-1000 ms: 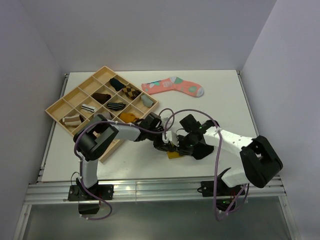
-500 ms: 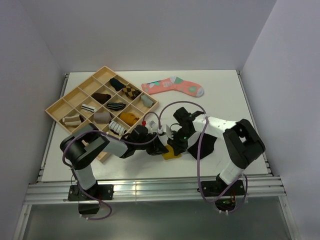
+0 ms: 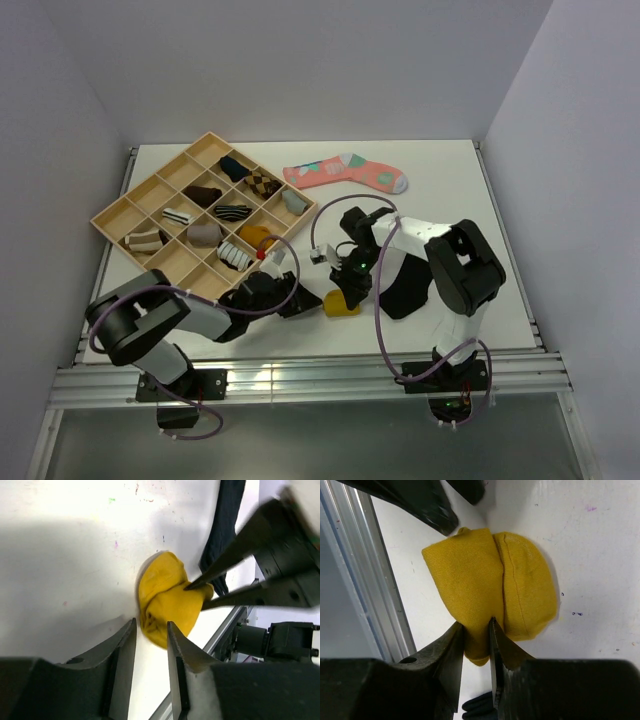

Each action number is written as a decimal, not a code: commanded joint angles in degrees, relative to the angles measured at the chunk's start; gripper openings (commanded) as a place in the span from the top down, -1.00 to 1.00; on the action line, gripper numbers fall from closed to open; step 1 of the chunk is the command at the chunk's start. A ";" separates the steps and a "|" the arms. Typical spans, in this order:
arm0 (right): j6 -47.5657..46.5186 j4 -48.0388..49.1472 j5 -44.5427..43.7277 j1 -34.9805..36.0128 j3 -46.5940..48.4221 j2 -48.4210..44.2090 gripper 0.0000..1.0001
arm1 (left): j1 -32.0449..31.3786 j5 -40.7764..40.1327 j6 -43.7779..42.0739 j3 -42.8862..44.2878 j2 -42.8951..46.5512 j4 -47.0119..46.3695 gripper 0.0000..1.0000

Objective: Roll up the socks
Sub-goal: Roll the sock at the center of the board.

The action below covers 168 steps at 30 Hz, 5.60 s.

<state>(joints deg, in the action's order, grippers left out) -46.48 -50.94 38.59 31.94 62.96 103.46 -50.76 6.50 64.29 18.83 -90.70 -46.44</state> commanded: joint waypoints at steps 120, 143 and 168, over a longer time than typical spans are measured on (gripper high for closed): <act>-14.69 24.65 -7.65 -1.36 -31.14 -41.24 -0.45 | 3.92 24.34 -27.11 42.34 -28.22 55.66 0.99; -10.22 34.85 -20.83 6.02 -36.24 -35.25 -0.22 | 5.15 29.79 -26.50 44.28 -29.45 55.14 0.99; -1.25 44.35 -28.04 8.13 -39.58 -35.69 0.95 | 11.21 16.44 -3.66 31.36 -4.96 43.36 0.10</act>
<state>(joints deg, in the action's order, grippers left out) -49.78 -7.16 12.93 40.14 24.51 68.01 -40.42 28.84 54.78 51.96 -101.95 -1.41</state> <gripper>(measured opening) 0.297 0.445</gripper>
